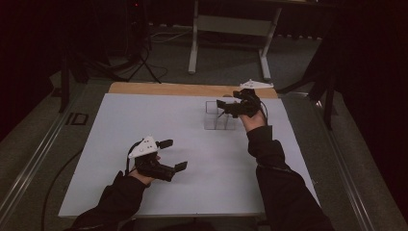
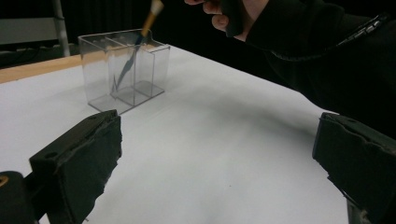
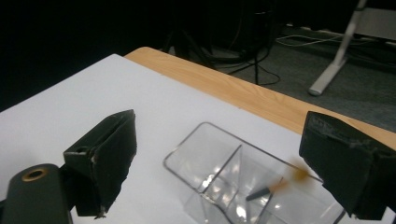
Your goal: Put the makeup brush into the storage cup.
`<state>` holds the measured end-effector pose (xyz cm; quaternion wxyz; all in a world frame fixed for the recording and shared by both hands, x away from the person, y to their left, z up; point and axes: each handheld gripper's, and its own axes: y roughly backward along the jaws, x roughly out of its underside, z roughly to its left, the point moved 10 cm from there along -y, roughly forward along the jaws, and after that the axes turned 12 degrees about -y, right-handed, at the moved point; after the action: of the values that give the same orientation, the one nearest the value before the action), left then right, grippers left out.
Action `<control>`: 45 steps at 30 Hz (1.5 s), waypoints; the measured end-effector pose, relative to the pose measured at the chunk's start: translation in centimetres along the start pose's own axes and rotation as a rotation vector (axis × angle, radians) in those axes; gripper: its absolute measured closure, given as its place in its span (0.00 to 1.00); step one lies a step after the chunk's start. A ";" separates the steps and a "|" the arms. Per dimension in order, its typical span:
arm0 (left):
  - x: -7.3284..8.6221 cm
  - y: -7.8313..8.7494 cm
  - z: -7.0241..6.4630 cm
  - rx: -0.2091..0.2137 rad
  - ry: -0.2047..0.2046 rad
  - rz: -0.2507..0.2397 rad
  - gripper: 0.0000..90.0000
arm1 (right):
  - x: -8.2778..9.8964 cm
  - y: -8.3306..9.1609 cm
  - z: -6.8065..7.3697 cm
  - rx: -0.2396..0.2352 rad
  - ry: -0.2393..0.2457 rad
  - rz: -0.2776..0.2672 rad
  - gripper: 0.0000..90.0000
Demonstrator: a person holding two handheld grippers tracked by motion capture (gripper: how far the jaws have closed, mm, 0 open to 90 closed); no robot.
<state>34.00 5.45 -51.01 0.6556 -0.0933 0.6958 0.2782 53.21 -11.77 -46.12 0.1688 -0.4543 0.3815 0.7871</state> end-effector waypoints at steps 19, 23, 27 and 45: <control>-0.2 0.4 -0.1 -0.004 -0.001 -0.007 0.02 | 2.1 4.0 2.7 -0.071 0.022 -0.027 0.13; -0.3 0.4 -0.1 -0.003 -0.003 -0.009 0.02 | 3.0 5.1 3.0 -0.085 0.033 -0.024 0.14; -0.4 0.4 -0.2 0.001 -0.005 -0.008 0.02 | 3.8 6.3 3.3 -0.106 0.022 -0.034 0.14; -0.3 0.9 -0.3 0.001 -0.007 0.006 0.02 | 8.7 9.8 4.3 -0.148 0.041 -0.009 0.15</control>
<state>33.30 5.93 -50.45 0.6572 -0.0902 0.6939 0.2801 40.10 -15.64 -47.78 0.1307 -0.4833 0.3236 0.8029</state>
